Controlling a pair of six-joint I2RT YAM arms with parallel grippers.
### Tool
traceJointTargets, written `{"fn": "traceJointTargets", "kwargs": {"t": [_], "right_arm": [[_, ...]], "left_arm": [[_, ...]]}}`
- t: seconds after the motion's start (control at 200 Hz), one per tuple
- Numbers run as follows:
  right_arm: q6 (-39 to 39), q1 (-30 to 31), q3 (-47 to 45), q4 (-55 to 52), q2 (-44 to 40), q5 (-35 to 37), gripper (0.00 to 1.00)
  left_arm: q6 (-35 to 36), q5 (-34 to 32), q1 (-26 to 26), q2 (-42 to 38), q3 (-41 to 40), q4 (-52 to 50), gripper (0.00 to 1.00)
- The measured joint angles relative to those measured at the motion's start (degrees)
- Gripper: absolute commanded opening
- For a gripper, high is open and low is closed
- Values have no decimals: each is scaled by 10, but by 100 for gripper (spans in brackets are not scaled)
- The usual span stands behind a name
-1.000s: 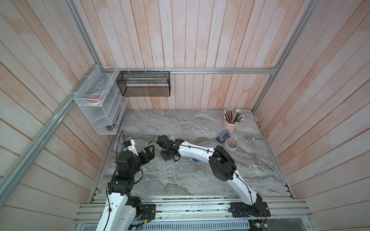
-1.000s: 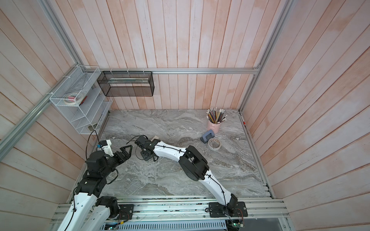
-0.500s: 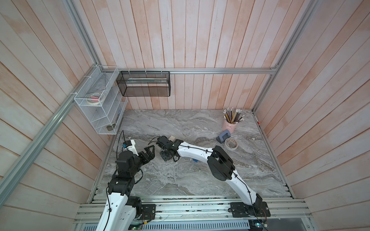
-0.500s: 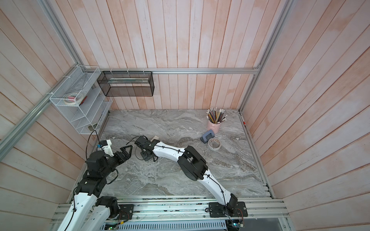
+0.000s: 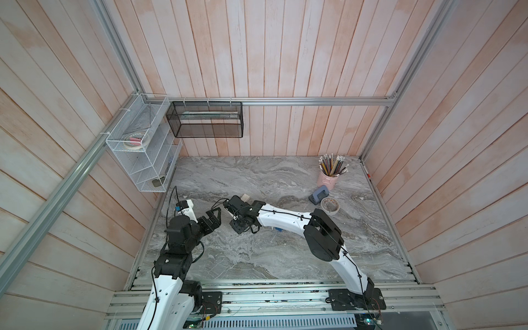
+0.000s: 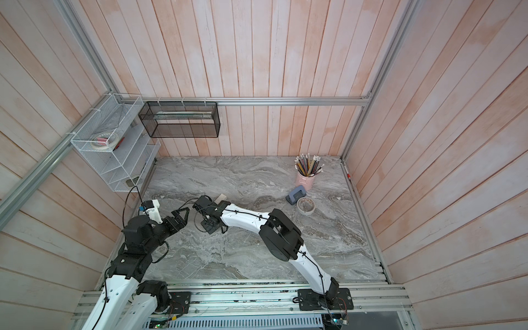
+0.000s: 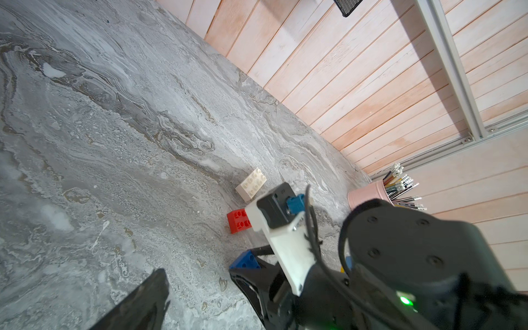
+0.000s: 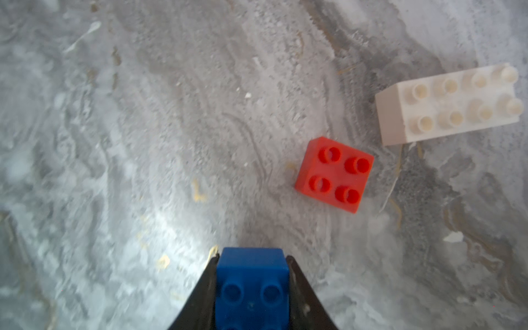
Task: Assemble a spoon with lego
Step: Place the lego brick at the center of the board.
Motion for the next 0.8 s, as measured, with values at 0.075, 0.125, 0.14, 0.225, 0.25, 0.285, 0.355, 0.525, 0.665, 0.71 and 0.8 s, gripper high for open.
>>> {"fn": "traceJointTargets", "kwargs": {"t": [0.075,0.125,0.14,0.225,0.25,0.285,0.355,0.525,0.665,0.71,0.8], "right_arm": [[-25,6,-37,7,-26,-10,16],[-36,9,-62,14,-37,-16,16],[-38,10,-70,17,-40,-17,16],[-50,16,-111,30,-49,-23,17],[-52,18,-121,34,-49,-24,17],[-54,21,-132,44,-51,-25,18],[-59,25,-137,56,-56,-26,23],[-63,39,-144,68,-56,-26,42],[-65,41,-149,68,-59,-28,48],[-64,41,-155,68,-63,-28,50],[-65,41,-163,64,-71,-28,52]], "left_arm": [[0,4,0,-2,0,0,100],[0,4,0,-3,0,0,100],[0,5,0,-3,0,0,100],[0,5,0,-3,0,0,100],[0,5,0,-3,0,0,100],[0,6,0,-3,0,0,100],[0,6,0,-3,0,0,100],[0,6,0,-3,0,0,100],[2,6,0,-4,0,-1,100],[2,6,0,-6,0,-1,100],[2,6,0,-9,0,-1,100]]}}
